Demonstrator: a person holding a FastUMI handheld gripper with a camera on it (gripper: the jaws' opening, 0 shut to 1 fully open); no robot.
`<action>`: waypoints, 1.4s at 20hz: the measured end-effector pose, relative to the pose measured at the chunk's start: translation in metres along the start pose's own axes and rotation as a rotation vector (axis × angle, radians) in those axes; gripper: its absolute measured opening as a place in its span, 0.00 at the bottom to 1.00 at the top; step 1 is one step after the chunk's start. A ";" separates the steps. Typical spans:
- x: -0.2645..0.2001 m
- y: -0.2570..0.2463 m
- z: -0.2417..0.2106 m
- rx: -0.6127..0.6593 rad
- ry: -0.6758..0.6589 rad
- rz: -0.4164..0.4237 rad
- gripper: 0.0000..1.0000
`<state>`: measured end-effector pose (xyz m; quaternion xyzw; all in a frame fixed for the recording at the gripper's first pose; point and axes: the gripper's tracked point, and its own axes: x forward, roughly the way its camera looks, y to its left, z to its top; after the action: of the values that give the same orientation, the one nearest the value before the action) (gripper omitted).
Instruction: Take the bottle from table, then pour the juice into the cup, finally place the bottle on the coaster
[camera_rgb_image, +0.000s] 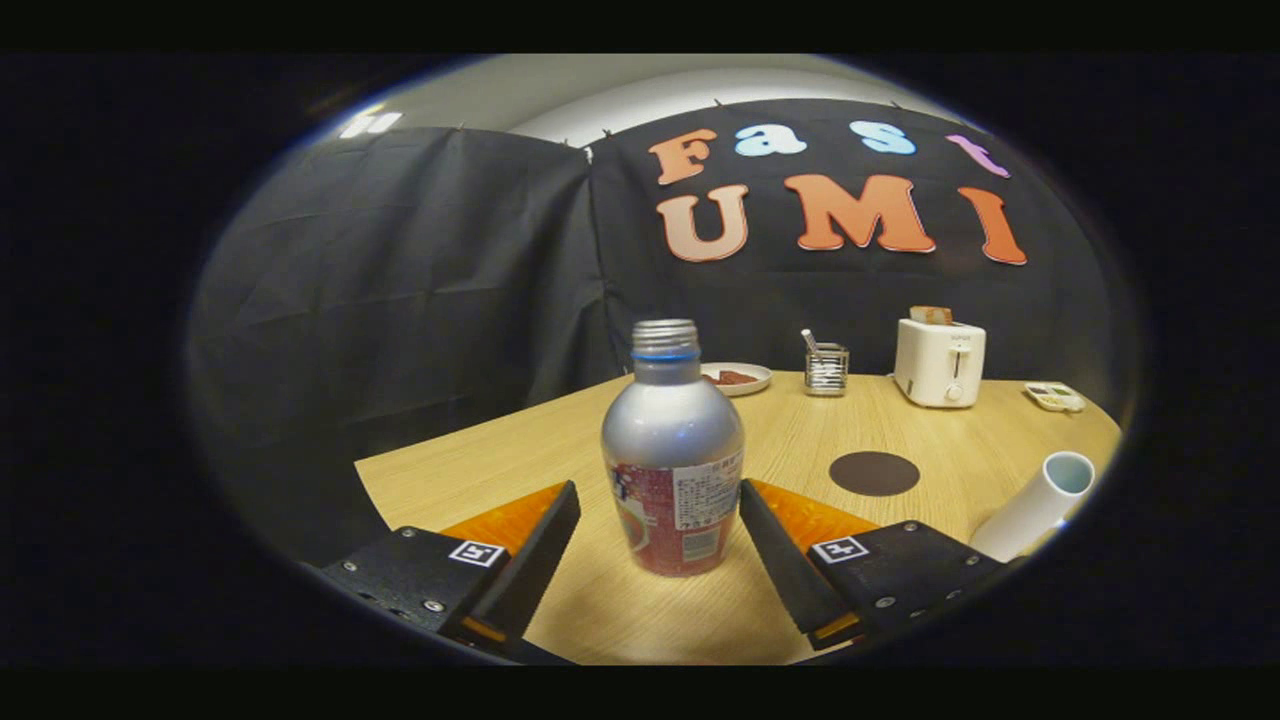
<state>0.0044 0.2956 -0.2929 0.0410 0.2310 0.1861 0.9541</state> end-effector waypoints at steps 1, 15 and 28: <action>0.002 0.000 -0.002 0.002 0.004 -0.011 0.96; -0.007 -0.020 0.012 0.186 0.005 -0.077 0.78; -0.038 -0.072 0.013 0.489 -0.029 -0.156 0.78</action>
<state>0.0033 0.2142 -0.2771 0.2554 0.2577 0.0499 0.9305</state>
